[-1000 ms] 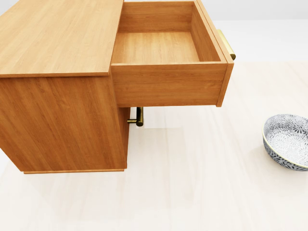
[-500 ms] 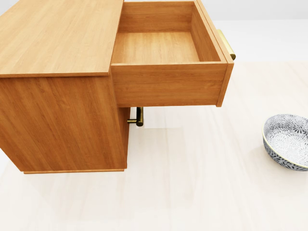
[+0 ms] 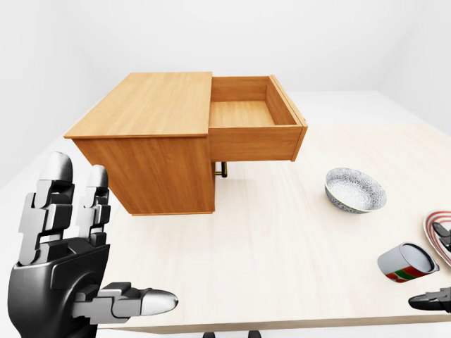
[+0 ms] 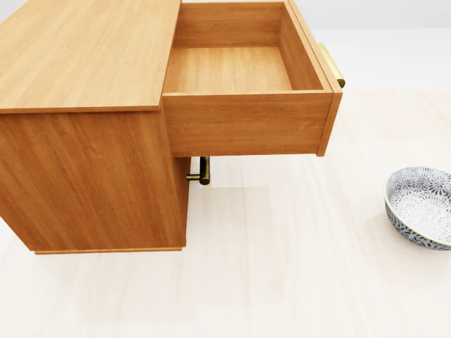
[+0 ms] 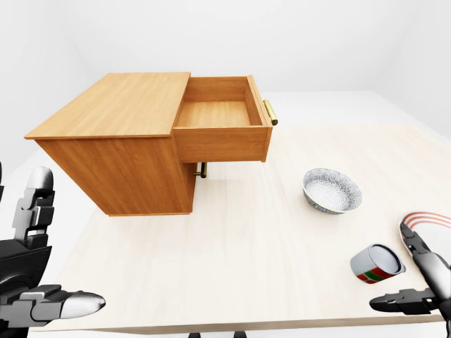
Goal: Put the ketchup in the top drawer of the cabinet.
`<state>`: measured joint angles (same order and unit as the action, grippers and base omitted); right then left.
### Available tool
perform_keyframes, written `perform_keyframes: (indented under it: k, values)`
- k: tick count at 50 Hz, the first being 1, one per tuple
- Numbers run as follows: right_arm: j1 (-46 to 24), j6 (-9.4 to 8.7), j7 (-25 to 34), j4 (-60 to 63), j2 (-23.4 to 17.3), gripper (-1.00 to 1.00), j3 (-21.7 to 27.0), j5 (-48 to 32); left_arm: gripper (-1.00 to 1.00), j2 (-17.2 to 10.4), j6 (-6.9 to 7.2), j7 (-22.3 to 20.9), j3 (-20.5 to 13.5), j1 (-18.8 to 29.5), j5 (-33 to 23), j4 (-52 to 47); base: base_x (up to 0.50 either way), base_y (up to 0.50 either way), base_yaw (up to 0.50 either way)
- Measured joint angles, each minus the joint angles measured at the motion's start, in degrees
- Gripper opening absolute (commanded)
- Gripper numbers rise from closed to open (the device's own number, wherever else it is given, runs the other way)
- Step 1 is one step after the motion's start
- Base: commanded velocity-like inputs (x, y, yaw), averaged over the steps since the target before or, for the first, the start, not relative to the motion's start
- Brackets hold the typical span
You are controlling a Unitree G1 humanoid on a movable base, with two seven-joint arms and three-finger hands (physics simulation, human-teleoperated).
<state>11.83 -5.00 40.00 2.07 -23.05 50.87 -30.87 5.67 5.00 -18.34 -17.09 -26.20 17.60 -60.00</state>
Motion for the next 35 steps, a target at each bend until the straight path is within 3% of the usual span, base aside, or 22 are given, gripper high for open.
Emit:
perform_keyframes:
  k: [35]
  values:
    - [0.25, 0.0, 0.0, -5.31, -0.58, 1.0, -2.6, 0.16, 1.0, 0.21, 0.0, -0.05, 0.04, 0.2, -0.37, 0.0, 0.0, 0.0, 0.0]
